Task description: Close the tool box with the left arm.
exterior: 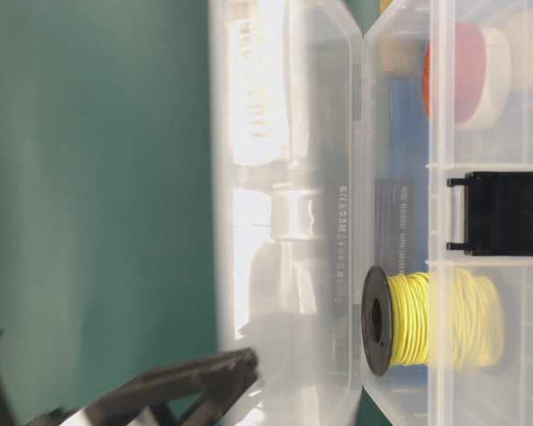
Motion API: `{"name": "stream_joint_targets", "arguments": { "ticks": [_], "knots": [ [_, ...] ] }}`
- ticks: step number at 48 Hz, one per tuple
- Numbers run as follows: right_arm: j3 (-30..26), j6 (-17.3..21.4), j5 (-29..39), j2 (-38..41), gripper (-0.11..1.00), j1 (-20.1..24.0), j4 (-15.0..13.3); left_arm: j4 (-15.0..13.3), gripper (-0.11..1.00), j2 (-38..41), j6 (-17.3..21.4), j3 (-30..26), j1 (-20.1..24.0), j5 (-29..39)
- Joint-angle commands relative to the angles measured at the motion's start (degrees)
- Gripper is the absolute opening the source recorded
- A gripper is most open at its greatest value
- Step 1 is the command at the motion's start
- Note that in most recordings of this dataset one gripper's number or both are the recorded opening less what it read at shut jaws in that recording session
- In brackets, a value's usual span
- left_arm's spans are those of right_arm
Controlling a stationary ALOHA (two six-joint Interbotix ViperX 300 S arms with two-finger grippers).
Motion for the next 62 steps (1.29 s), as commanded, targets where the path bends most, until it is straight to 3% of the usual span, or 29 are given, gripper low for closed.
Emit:
{"name": "stream_joint_targets", "arguments": {
  "ticks": [1, 11, 23, 34, 52, 62],
  "knots": [
    [-1.5, -0.1, -0.2, 0.2, 0.0, -0.4, -0.1, 0.1, 0.9, -3.0, -0.4, -0.8, -1.4, -0.4],
    [-1.5, -0.1, -0.2, -0.1, 0.0, -0.6, -0.2, 1.0, 0.9, -9.4, 0.9, 0.3, -1.4, -4.5],
    [-1.8, -0.1, -0.2, -0.8, 0.0, -0.6, -0.2, 1.0, 0.9, -21.4, 6.6, 8.5, -0.8, -17.6],
    [-1.8, -0.1, -0.1, -1.1, 0.0, -0.6, -0.2, 0.6, 0.9, -34.1, 7.1, 20.0, -0.8, -27.8],
    [-1.8, -0.1, -0.1, -1.4, 0.0, -0.6, -0.2, -0.1, 0.9, -50.3, 6.4, 40.6, -1.3, -36.6],
    [-1.8, -0.1, -0.1, -1.5, 0.0, -0.6, -0.2, -0.2, 0.9, -55.6, 6.1, 47.5, -2.5, -38.2]
  ]
}}
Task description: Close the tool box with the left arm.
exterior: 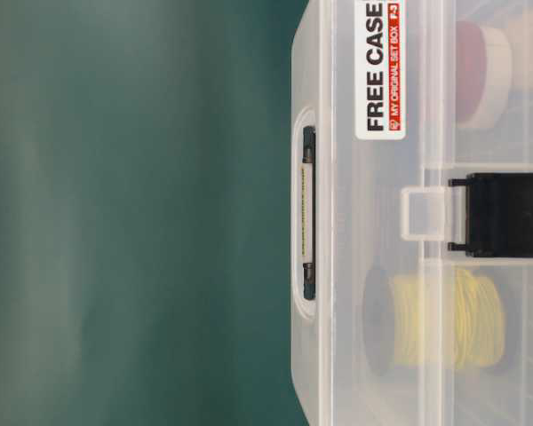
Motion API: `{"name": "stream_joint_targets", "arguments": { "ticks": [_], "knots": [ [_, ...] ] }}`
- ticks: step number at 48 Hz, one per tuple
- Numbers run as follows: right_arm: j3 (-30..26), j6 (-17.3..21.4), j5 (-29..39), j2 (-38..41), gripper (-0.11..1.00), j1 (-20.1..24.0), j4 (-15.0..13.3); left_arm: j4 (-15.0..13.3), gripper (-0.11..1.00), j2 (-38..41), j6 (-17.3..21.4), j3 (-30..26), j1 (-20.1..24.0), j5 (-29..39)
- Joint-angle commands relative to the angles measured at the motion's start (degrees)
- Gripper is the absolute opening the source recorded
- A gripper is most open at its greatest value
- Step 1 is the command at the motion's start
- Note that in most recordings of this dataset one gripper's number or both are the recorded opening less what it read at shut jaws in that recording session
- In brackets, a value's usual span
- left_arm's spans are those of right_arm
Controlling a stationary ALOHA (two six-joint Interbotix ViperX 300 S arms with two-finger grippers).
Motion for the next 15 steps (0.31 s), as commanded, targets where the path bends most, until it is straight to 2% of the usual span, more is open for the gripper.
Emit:
{"name": "stream_joint_targets", "arguments": {
  "ticks": [1, 15],
  "knots": [
    [-1.6, -0.1, -0.3, 0.2, 0.0, -0.1, -0.2, -0.3, 0.9, -0.4, -0.1, 0.7, -0.7, -0.6],
    [-1.7, -0.1, 0.3, 0.2, 0.0, -0.1, -0.2, -0.4, 0.88, 0.3, -0.3, 2.3, -2.3, -1.1]
  ]
}}
